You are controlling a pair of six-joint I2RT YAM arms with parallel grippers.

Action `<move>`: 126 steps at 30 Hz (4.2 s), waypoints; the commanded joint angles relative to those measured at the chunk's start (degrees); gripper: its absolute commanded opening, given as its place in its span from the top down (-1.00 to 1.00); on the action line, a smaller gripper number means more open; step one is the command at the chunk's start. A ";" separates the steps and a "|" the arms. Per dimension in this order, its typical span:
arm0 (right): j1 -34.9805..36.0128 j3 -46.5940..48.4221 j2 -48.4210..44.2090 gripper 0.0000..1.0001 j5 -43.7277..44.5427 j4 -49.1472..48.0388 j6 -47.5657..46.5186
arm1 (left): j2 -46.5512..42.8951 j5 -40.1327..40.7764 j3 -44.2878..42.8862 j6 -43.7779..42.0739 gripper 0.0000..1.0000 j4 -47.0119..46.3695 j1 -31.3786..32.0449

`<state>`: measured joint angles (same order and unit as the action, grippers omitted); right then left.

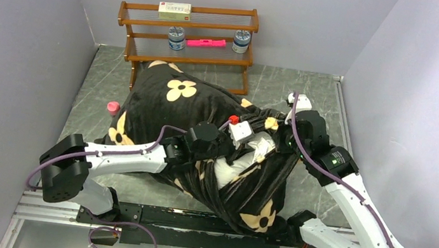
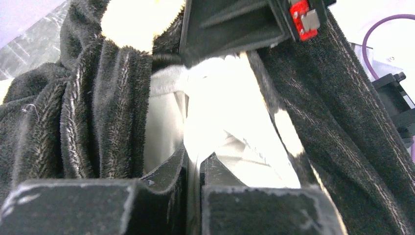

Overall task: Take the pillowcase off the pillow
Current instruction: Remove the pillow from the pillowcase.

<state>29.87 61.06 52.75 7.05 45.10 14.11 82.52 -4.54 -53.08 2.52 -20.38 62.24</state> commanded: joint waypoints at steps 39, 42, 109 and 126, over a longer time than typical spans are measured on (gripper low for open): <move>-15.58 -0.17 4.87 1.00 19.06 -10.46 -1.88 | -23.15 13.52 20.02 8.81 0.90 18.16 -1.51; -16.69 -1.97 6.06 1.00 14.08 -10.94 0.83 | -25.67 13.60 20.87 8.91 0.90 17.69 -1.52; -9.07 -24.92 -7.23 0.70 -44.90 -52.47 5.98 | -13.61 -11.43 -13.09 -1.17 -0.68 16.73 -2.29; -8.30 -24.45 -6.62 0.71 -41.82 -50.64 3.48 | -9.45 -3.88 -20.29 9.94 -0.69 20.18 -1.42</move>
<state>19.49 33.08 46.04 -31.57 -2.70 18.35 67.57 -9.34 -70.46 7.03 -0.69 60.12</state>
